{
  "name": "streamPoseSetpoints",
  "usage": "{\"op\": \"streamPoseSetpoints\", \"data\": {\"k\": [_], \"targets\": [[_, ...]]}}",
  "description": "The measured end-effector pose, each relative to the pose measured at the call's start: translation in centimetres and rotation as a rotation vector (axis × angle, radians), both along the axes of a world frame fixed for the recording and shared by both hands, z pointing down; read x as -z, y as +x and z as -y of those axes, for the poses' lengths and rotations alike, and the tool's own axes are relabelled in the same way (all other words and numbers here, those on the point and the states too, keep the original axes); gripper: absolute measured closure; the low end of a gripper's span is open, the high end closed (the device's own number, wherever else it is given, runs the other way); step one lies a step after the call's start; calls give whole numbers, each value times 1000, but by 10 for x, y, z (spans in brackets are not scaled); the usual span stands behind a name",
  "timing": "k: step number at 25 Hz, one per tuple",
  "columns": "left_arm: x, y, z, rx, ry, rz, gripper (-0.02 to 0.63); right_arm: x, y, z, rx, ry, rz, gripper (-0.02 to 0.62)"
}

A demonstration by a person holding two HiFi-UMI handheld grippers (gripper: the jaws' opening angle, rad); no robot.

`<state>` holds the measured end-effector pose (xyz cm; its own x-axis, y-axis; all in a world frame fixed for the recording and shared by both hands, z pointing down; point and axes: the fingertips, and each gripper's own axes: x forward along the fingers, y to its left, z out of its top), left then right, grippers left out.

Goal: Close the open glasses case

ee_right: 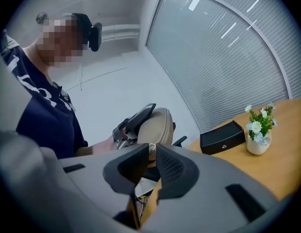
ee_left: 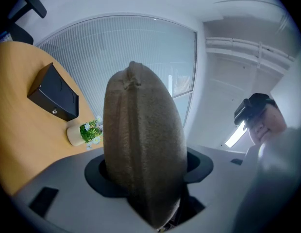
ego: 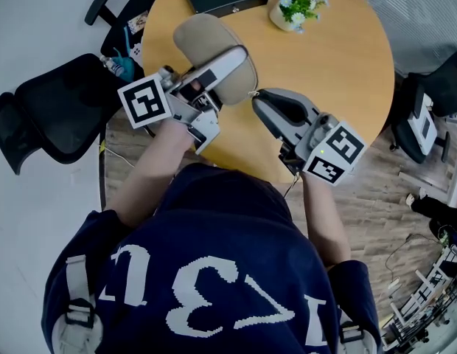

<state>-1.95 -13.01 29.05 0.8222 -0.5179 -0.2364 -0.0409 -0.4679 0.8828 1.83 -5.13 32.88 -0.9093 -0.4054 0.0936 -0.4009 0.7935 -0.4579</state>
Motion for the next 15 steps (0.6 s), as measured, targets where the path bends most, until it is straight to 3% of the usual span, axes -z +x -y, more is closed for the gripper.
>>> {"op": "streamPoseSetpoints", "data": {"k": [4,8,11,15], "targets": [[1,0,0,3,24,39,322,-2,-4,-8,49,-50,38,530],[0,3,-2,-3,37,76,322,-5,-7,-3,38,-74,42,483],[2,3,-2,5,36,77,322,-6,-6,0,3,-32,0,554],[4,1,-1,11,25,33,322,0,1,1,-55,-7,45,571]]}}
